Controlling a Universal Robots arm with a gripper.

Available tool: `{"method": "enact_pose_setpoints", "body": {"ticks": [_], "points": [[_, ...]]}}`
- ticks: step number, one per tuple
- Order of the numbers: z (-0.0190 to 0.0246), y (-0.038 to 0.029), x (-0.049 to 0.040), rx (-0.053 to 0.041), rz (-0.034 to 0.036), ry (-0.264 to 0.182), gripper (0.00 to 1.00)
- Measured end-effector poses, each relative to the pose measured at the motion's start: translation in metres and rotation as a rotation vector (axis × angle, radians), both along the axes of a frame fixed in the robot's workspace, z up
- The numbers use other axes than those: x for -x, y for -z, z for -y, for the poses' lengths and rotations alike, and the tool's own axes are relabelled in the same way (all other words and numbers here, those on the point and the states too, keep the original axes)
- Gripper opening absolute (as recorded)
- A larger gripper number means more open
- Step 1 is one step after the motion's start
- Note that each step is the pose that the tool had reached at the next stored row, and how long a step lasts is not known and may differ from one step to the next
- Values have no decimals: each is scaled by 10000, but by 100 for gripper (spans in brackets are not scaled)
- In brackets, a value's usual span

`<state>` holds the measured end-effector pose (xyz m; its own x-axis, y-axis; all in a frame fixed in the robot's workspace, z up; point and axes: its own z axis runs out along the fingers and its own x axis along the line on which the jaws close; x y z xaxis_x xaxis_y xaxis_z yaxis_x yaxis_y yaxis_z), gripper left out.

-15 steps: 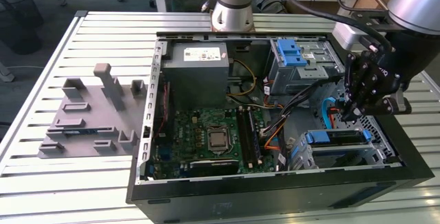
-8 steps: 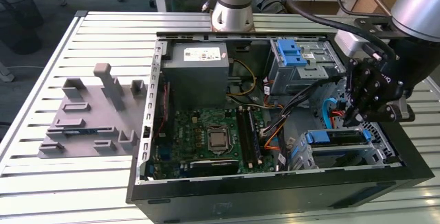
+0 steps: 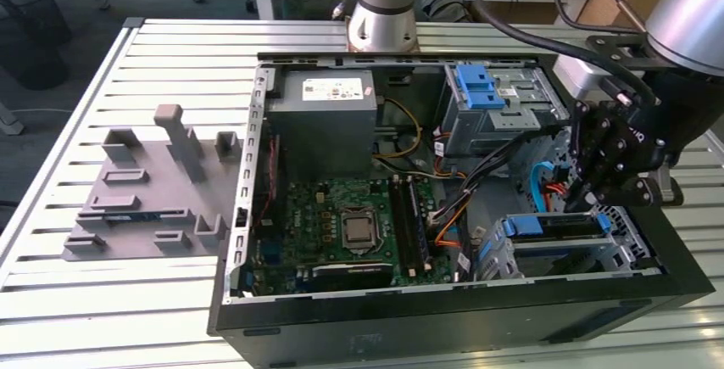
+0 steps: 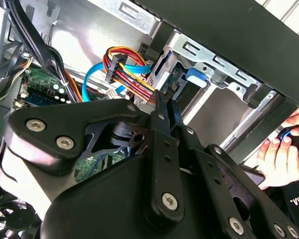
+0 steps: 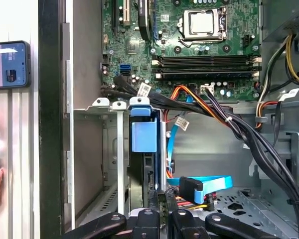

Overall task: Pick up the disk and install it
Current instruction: 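Insert the first disk wire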

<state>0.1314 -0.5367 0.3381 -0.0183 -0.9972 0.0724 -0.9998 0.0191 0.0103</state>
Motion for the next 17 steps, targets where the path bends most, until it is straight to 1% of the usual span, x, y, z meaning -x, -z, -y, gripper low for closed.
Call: {"method": "enact_pose_setpoints", "body": {"ticks": [3,7,17], "points": [[31,12,-2,1,-1,0,16],[44,31,-2,-1,-1,2,16],[50,46,-17,-1,-8,7,16]]}}
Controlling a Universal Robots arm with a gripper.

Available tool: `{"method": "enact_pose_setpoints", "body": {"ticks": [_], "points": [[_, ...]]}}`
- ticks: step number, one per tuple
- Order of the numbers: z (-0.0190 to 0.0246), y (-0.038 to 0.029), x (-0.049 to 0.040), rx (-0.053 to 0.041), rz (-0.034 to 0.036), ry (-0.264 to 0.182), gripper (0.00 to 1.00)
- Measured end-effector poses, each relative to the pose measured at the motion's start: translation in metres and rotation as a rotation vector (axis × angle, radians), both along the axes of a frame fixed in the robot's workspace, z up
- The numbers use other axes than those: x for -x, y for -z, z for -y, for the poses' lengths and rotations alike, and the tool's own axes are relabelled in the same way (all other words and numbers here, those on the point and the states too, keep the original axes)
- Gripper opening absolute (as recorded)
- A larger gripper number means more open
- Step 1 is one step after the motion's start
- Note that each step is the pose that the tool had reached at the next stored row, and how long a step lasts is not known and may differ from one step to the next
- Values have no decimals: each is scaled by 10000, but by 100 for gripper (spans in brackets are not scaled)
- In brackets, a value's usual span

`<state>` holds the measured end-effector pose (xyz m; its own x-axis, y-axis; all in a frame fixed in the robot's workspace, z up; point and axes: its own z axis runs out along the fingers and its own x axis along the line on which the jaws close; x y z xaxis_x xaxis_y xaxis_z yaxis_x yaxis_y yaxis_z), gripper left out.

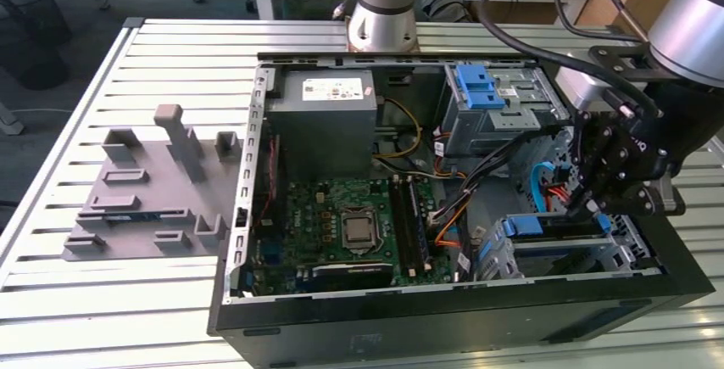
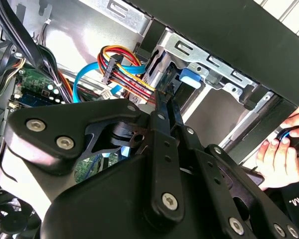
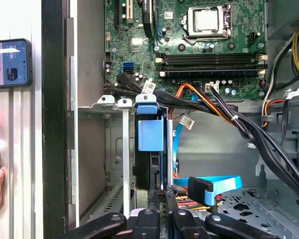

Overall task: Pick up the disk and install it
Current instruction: 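Insert the first disk wire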

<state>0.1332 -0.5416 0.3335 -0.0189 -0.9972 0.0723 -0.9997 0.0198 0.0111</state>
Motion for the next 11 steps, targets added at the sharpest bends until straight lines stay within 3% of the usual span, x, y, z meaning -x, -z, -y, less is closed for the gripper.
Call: {"method": "enact_pose_setpoints", "body": {"ticks": [11], "points": [[16,8,0,1,-9,44,16]]}}
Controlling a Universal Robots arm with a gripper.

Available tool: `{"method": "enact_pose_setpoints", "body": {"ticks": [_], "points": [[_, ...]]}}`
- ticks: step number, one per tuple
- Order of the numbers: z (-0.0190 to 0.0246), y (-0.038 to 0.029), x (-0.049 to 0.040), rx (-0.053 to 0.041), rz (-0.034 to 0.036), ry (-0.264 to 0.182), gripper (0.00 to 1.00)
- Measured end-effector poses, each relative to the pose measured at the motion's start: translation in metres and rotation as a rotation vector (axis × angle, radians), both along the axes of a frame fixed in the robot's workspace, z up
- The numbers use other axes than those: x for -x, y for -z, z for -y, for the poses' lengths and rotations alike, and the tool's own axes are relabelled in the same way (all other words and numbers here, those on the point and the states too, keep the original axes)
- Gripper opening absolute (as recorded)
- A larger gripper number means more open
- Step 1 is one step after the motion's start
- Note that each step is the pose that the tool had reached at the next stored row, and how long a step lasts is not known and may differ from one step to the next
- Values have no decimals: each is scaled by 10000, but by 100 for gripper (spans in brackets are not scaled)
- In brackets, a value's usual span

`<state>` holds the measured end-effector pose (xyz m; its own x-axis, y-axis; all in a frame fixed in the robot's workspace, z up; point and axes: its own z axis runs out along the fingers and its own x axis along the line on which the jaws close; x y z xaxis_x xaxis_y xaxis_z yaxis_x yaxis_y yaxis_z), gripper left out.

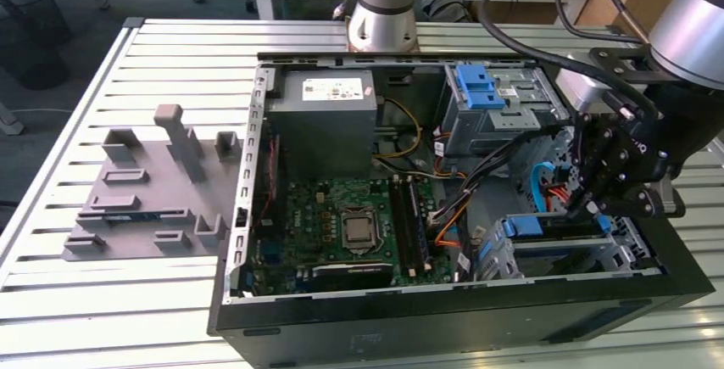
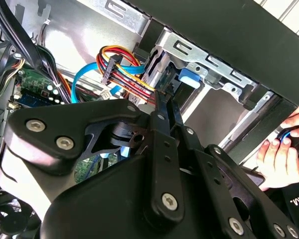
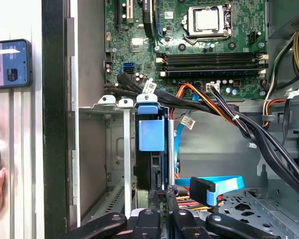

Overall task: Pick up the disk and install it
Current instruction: 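Insert the first disk wire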

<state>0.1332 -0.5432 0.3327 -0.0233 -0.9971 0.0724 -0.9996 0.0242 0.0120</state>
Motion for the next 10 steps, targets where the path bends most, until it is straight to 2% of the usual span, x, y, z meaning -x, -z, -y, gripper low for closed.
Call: {"method": "enact_pose_setpoints", "body": {"ticks": [6,10], "points": [[3,-2,0,-2,-28,0,16],[3,-30,0,-1,-70,1,16]]}}
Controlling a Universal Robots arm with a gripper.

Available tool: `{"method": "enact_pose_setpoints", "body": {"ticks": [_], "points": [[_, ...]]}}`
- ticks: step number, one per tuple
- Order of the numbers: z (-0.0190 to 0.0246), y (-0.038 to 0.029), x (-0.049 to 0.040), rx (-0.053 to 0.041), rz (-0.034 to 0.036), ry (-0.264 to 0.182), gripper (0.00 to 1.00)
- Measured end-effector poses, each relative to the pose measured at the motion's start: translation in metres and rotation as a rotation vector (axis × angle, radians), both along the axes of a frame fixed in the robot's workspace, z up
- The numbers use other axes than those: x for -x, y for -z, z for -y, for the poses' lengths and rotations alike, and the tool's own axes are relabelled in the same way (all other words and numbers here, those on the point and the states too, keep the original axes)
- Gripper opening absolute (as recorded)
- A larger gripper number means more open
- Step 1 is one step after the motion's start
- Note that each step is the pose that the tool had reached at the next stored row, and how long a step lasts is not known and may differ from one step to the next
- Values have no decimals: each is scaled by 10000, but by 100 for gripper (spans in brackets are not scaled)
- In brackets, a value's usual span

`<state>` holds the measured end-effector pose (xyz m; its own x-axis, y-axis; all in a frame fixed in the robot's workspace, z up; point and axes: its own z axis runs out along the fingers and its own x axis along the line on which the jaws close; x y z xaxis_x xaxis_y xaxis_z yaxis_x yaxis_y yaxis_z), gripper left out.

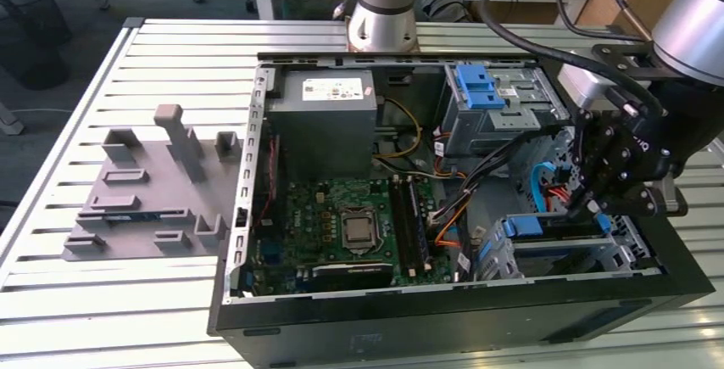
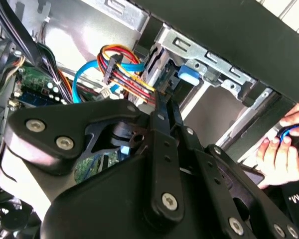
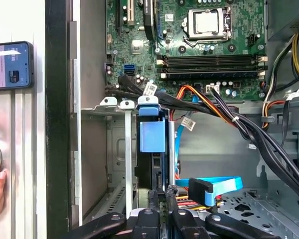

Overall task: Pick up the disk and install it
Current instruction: 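Insert the first disk wire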

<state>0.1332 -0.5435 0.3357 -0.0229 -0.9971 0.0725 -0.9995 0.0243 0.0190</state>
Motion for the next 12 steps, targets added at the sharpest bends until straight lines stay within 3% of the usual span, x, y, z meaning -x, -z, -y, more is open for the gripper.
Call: {"method": "enact_pose_setpoints", "body": {"ticks": [12], "points": [[5,13,-24,1,-50,5,16]]}}
